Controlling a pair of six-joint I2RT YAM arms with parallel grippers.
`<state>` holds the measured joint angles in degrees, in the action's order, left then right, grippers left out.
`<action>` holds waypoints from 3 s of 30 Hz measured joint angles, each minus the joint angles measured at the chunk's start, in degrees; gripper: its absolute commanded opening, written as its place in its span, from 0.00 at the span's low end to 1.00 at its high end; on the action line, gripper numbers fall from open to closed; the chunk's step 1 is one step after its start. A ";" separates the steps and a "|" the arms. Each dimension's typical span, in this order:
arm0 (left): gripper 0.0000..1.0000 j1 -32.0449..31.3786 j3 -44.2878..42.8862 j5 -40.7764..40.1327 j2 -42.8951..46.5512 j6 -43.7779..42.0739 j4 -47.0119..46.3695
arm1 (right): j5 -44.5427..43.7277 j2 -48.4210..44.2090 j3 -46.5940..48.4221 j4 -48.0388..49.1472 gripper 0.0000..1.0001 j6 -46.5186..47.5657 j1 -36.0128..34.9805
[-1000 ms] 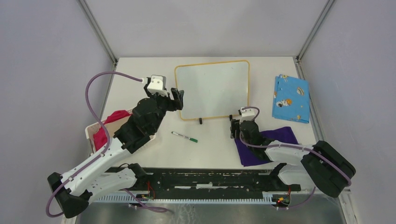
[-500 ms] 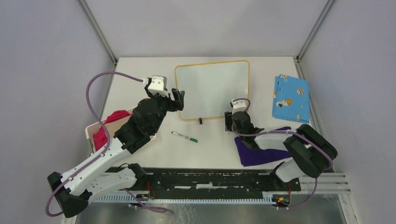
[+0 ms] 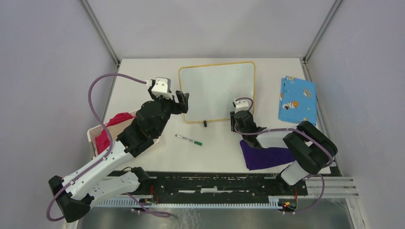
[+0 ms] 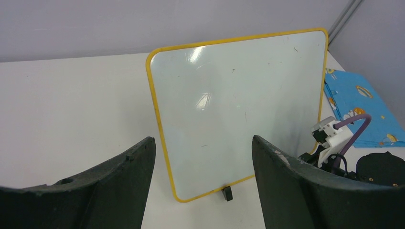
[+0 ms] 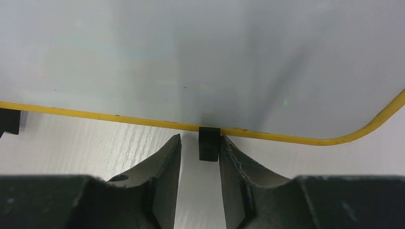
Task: Write a sentence on the whiteboard
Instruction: Move the whiteboard to the center of the board, then open the whiteboard marker at the center of the board.
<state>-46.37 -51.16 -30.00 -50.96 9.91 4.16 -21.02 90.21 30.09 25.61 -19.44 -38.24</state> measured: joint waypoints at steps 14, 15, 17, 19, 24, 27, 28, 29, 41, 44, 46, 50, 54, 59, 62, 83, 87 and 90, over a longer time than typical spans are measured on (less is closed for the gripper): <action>0.79 0.00 0.00 0.02 0.00 -0.02 0.00 | 0.94 0.74 0.20 -0.07 0.26 0.31 -0.35; 0.79 0.00 0.00 0.00 0.00 -0.02 0.00 | 0.94 0.74 0.22 -0.09 0.26 0.37 -0.59; 0.79 0.00 0.00 0.00 0.00 -0.02 0.00 | 0.92 0.74 0.26 -0.20 0.27 0.44 -1.07; 0.79 0.00 0.00 0.00 0.00 -0.02 0.00 | 0.83 0.74 0.39 -0.50 0.31 0.46 -1.36; 0.79 -0.04 0.00 -0.04 0.00 -0.02 0.02 | 0.63 -0.87 0.26 -1.73 0.48 1.11 -1.60; 0.79 -0.13 0.00 -0.17 0.02 -0.04 0.00 | 0.55 -6.25 -0.94 -3.41 0.51 2.40 -2.51; 0.79 -0.15 0.00 -0.22 0.02 -0.04 0.02 | 0.46 -8.48 -1.25 -4.00 0.51 3.04 -3.17; 0.79 -0.22 0.00 -0.26 0.07 -0.04 0.00 | 0.44 -10.67 -1.42 -4.46 0.51 3.82 -4.02; 0.79 -0.37 1.11 -3.61 4.00 -0.04 -0.35 | 13.33 -11.06 5.31 -11.85 0.59 13.35 -17.11; 0.79 -0.37 1.27 -4.46 4.37 -0.04 -0.55 | 15.65 -6.54 9.70 -14.38 0.60 14.47 -19.15; 0.79 -0.37 1.31 -4.59 4.39 -0.04 -0.68 | 16.94 -3.21 13.49 -16.28 0.60 15.28 -20.50; 0.79 -0.39 1.33 -4.98 4.63 -0.07 -0.90 | 18.23 3.63 22.01 -20.37 0.61 16.65 -22.29; 0.79 -0.55 1.42 -5.81 5.16 -0.50 -1.05 | 18.75 9.53 29.22 -24.59 0.60 17.66 -22.62; 0.79 -0.63 1.42 -5.99 5.42 -0.61 -1.22 | 19.65 15.10 34.86 -28.83 0.58 18.23 -22.62; 0.79 -0.66 1.42 -5.99 5.42 -0.61 -1.25 | 20.46 17.51 36.89 -31.15 0.56 18.78 -22.73; 0.79 -0.66 1.42 -5.97 5.42 -0.63 -1.27 | 19.17 19.17 34.67 -29.99 0.18 18.86 -23.89; 0.79 -0.66 1.42 -5.97 5.42 -0.63 -1.27 | 15.76 14.34 28.22 -28.83 0.15 17.53 -23.69; 0.79 -0.66 1.42 -5.97 5.40 -0.63 -1.27 | 13.55 9.81 22.64 -28.30 0.14 16.26 -23.30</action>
<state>-47.03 -49.74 -35.97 -45.56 9.28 2.90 -7.46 100.03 52.73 -2.70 -3.18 -61.54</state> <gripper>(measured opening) 0.787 0.161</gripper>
